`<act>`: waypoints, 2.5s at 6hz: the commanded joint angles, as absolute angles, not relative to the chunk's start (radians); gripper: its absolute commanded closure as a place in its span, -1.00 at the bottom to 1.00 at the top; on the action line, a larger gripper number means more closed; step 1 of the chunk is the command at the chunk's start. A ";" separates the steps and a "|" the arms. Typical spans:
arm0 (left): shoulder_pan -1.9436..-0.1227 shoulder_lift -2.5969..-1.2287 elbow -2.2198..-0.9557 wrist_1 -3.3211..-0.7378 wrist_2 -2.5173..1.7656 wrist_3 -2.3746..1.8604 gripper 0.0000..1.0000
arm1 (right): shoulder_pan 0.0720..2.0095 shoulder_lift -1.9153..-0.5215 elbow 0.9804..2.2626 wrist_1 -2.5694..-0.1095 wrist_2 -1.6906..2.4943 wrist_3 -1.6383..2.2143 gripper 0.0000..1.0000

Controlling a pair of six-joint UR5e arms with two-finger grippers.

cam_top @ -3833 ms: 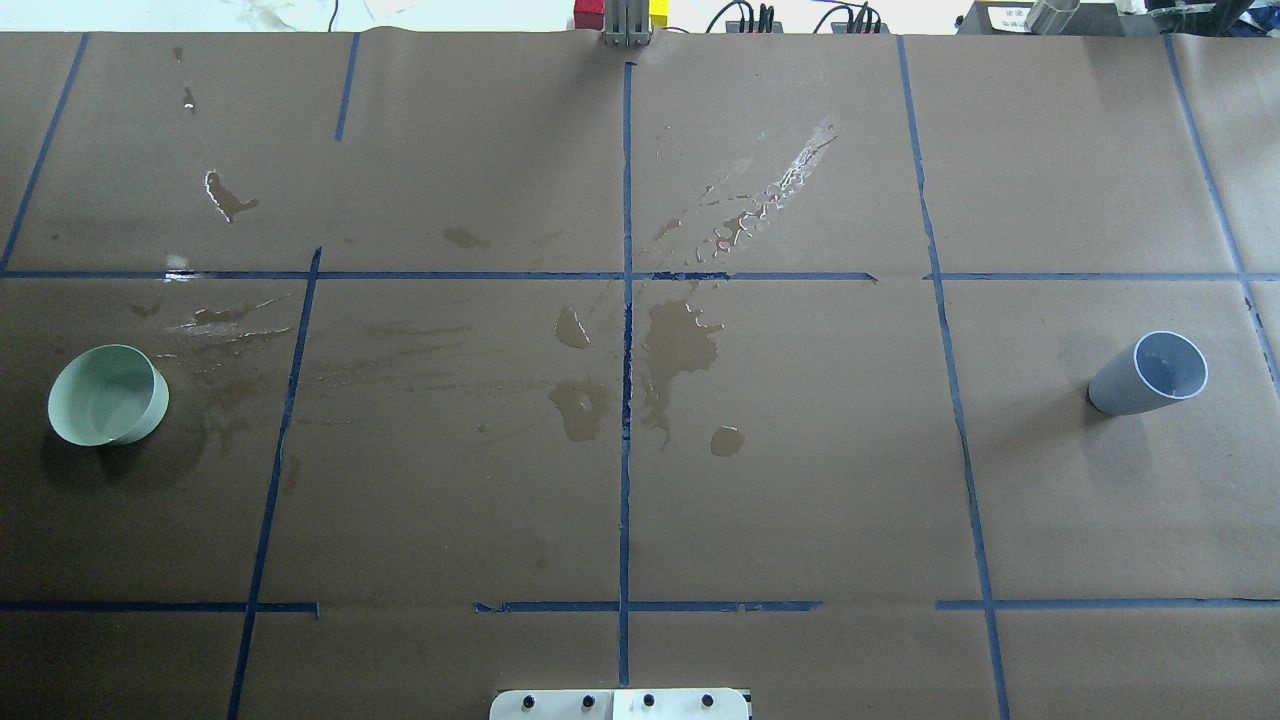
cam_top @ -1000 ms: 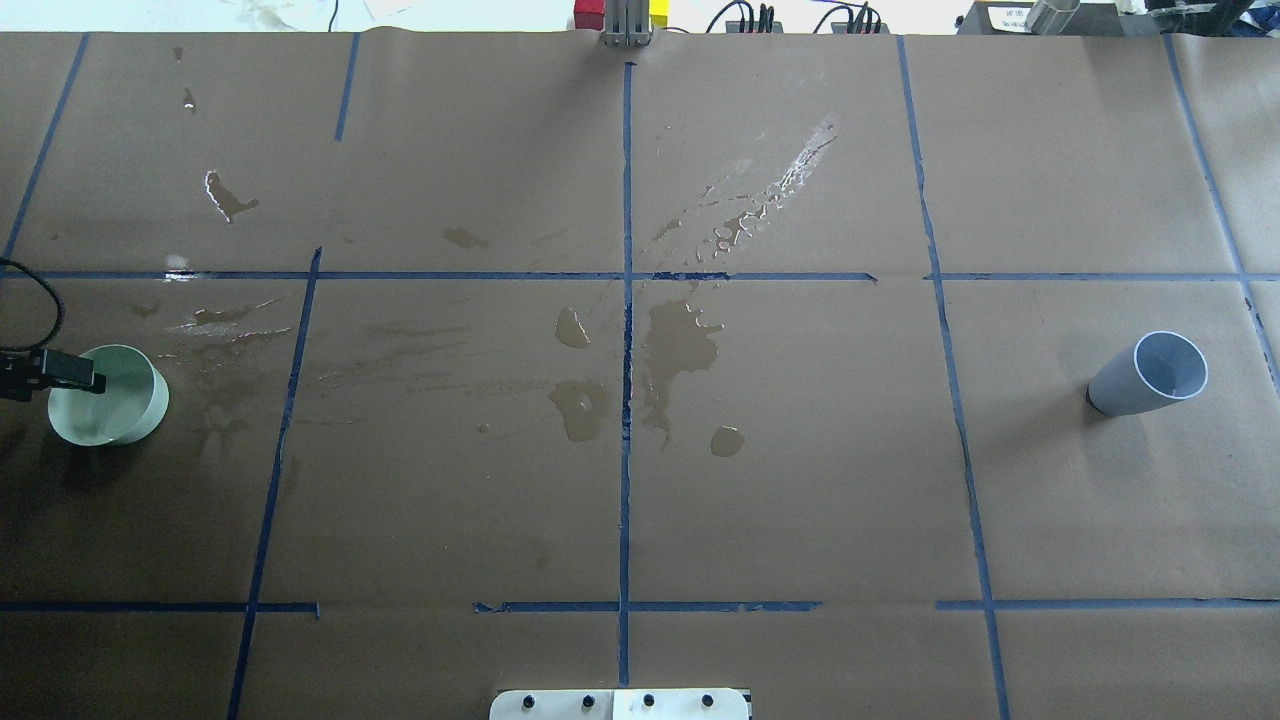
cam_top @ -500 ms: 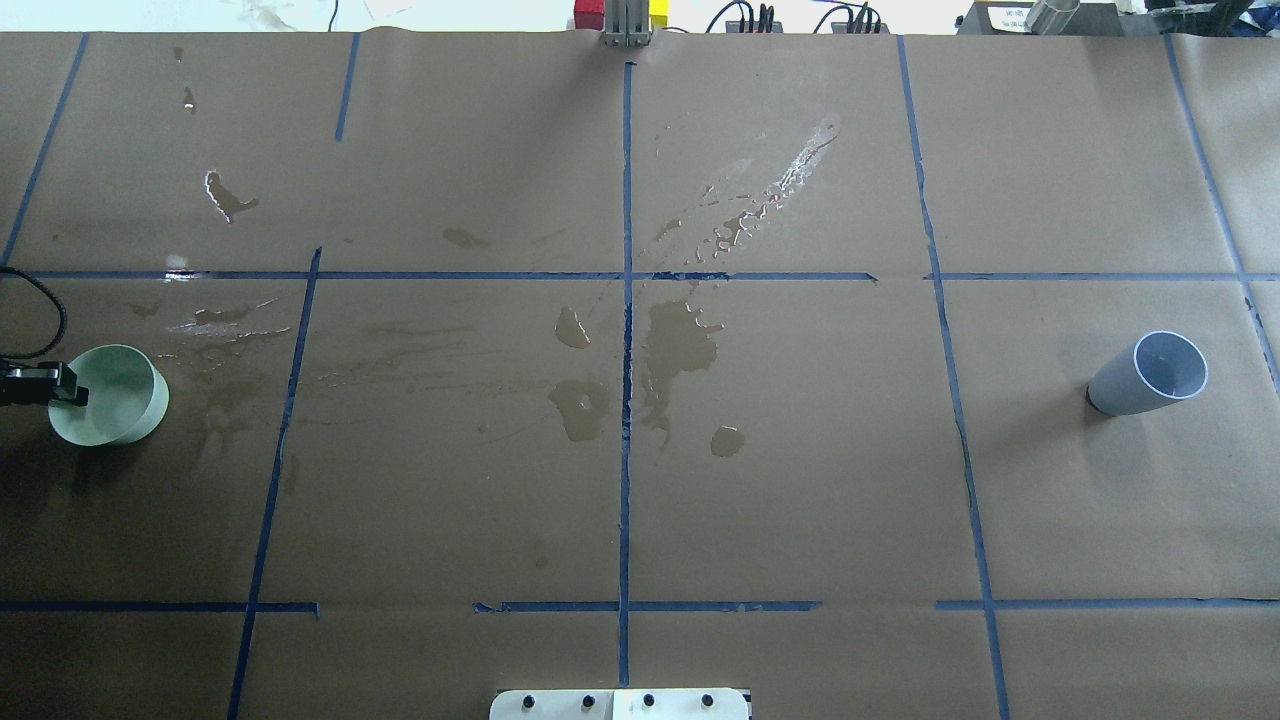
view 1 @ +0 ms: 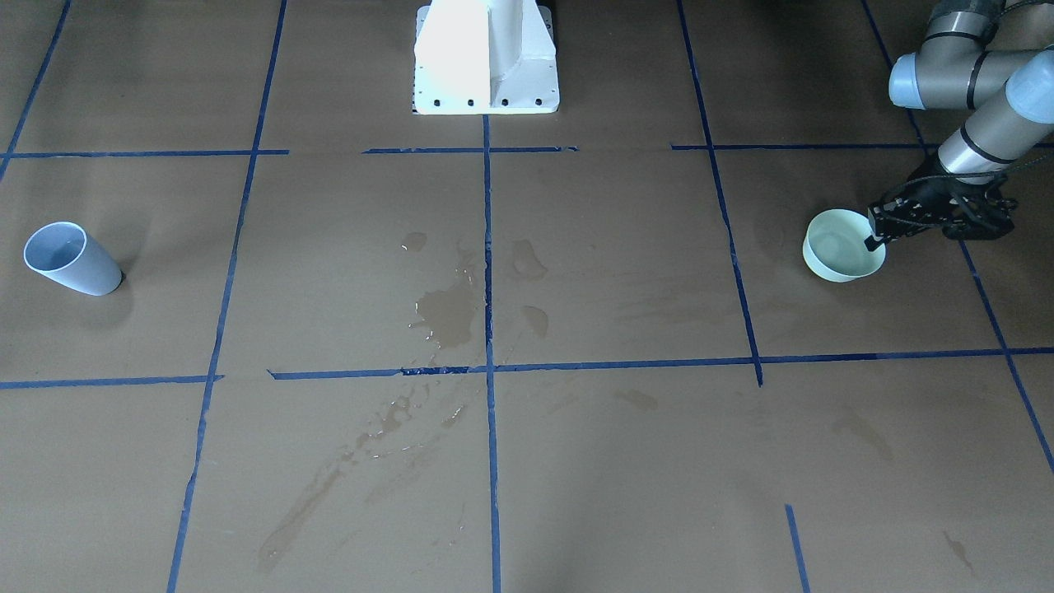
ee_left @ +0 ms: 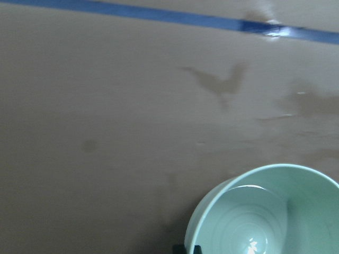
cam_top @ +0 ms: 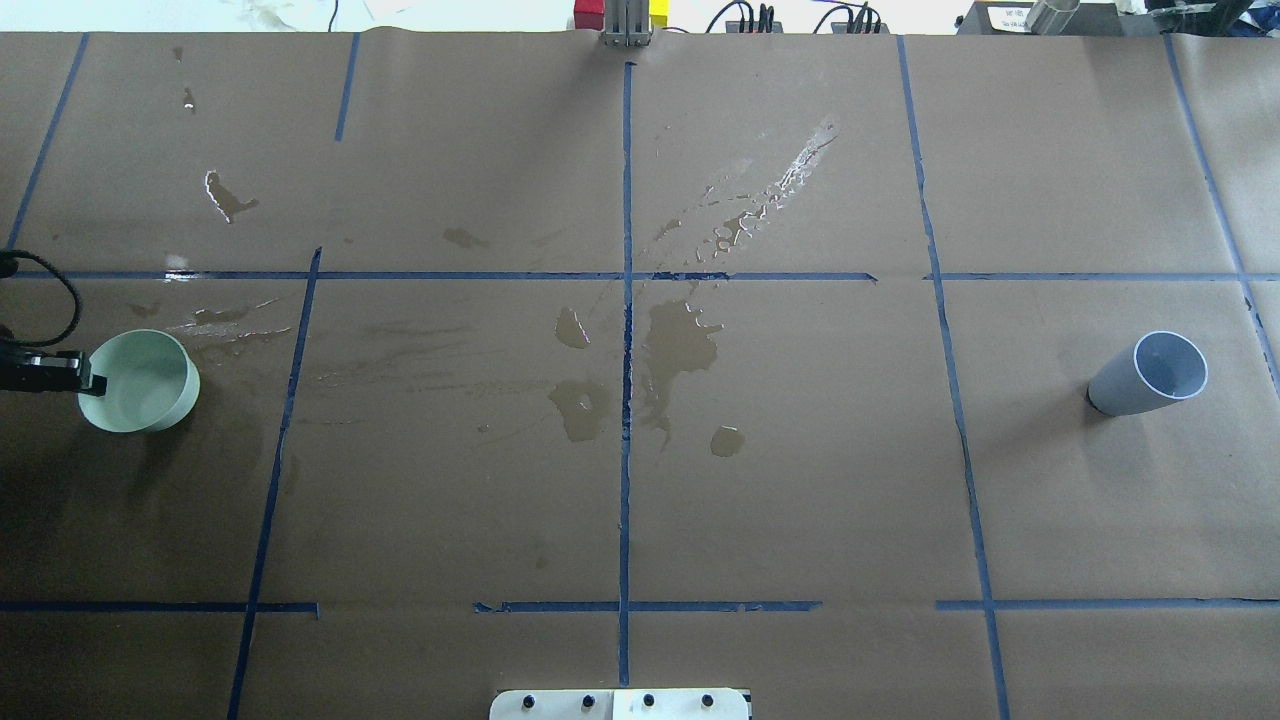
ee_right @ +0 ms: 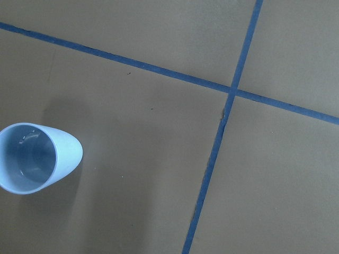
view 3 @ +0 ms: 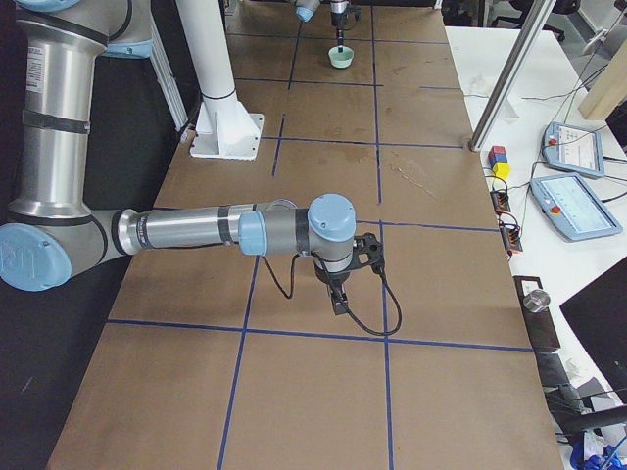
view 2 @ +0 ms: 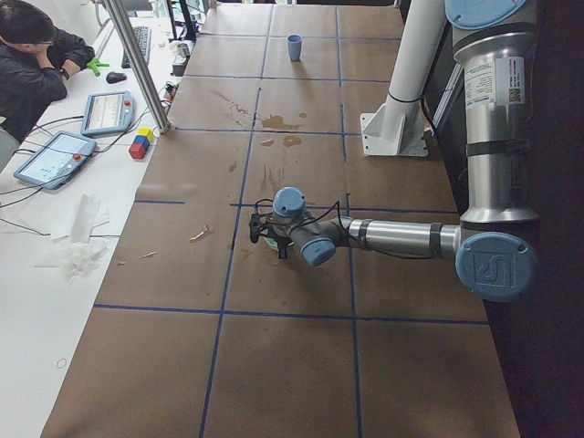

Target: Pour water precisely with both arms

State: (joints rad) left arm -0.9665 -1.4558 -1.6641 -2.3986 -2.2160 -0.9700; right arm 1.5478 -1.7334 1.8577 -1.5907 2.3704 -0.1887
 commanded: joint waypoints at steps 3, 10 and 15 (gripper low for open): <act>-0.951 -1.841 -1.761 -2.164 -2.252 -0.974 1.00 | 1.548 -1.735 1.859 -1.588 2.370 -0.190 -1.00; -0.523 -2.326 -1.445 -1.925 -1.856 -1.259 0.90 | 1.548 -1.735 1.852 -1.589 2.372 -0.190 -1.00; -0.528 -2.290 -1.453 -1.922 -1.862 -1.258 0.00 | 1.548 -1.735 1.847 -1.586 2.368 -0.190 -1.00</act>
State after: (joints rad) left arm -0.5268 -2.2930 -1.4509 -1.9227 -1.8622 -1.2582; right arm 1.5478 -1.7350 1.8471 -1.5876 2.3696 -0.1891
